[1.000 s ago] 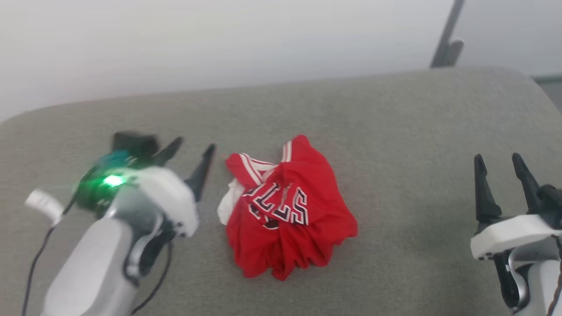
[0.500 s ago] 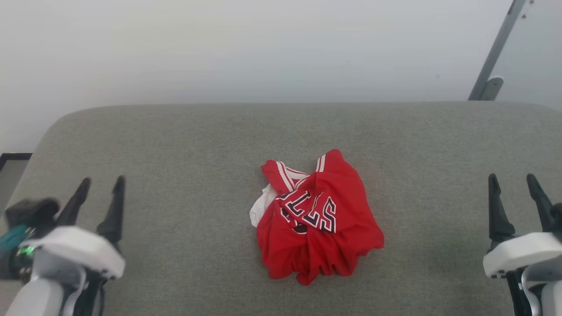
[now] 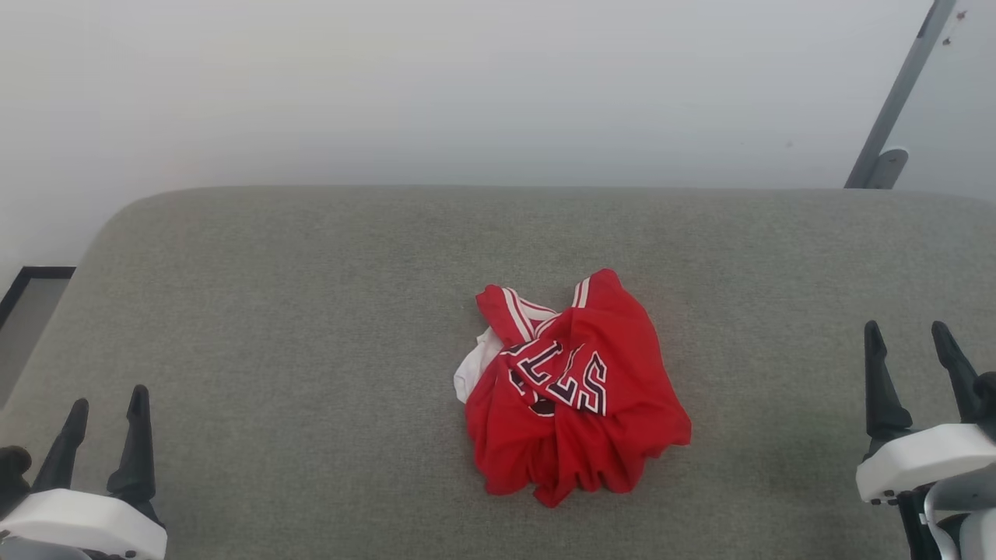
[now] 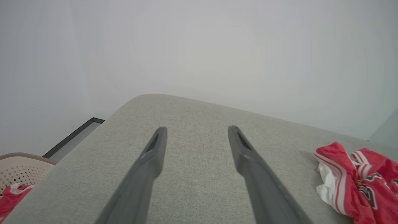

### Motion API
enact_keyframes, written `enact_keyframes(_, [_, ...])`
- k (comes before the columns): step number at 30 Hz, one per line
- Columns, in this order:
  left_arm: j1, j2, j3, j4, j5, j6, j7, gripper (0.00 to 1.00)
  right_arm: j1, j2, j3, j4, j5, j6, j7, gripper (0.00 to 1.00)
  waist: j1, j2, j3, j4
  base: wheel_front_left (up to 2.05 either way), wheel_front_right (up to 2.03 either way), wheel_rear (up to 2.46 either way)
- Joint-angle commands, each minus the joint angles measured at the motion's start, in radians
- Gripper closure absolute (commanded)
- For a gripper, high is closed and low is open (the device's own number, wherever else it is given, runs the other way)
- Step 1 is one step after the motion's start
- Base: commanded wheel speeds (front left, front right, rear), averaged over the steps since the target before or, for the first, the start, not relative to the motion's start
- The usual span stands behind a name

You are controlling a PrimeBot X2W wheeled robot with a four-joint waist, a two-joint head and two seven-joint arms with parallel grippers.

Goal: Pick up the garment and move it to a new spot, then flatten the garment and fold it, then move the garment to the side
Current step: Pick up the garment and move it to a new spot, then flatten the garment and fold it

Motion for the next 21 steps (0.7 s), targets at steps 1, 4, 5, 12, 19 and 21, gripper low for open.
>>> enact_keyframes(1, [0.013, 0.005, 0.001, -0.007, -0.008, -0.003, -0.005, 0.00, 0.008, -0.004, -0.001, -0.004, 0.003, 0.000, 0.004, 0.00, 0.0000, 0.0000, -0.001, 0.005, 0.00, 0.00, 0.00])
enact_keyframes(4, [0.014, 0.009, -0.002, -0.017, -0.009, -0.003, 0.001, 0.00, 0.013, -0.004, 0.000, -0.007, 0.003, 0.000, 0.004, 0.00, 0.0000, 0.0000, -0.004, 0.010, 0.00, 0.00, 0.00])
enact_keyframes(5, [0.013, 0.012, -0.006, -0.022, -0.007, -0.005, 0.004, 0.00, 0.014, -0.003, 0.001, -0.008, 0.002, 0.000, 0.005, 0.00, 0.0000, 0.0000, -0.005, 0.011, 0.00, 0.00, 0.00])
enact_keyframes(12, [0.018, 0.021, -0.016, -0.041, -0.004, 0.002, 0.022, 0.00, 0.015, -0.002, 0.007, -0.010, 0.003, 0.000, 0.006, 0.00, 0.0000, 0.0000, -0.005, 0.011, 0.00, 0.00, 0.00])
enact_keyframes(19, [0.024, 0.026, -0.019, -0.063, -0.009, 0.011, 0.035, 0.00, 0.016, 0.001, 0.007, -0.010, 0.002, 0.000, 0.002, 0.00, 0.0000, 0.0000, -0.002, 0.007, 0.00, 0.00, 0.00])
enact_keyframes(21, [0.020, 0.027, -0.025, -0.074, -0.007, 0.013, 0.044, 0.00, 0.016, 0.001, 0.008, -0.009, 0.002, 0.000, 0.000, 0.00, 0.0000, 0.0000, 0.000, 0.004, 0.00, 0.00, 0.00])
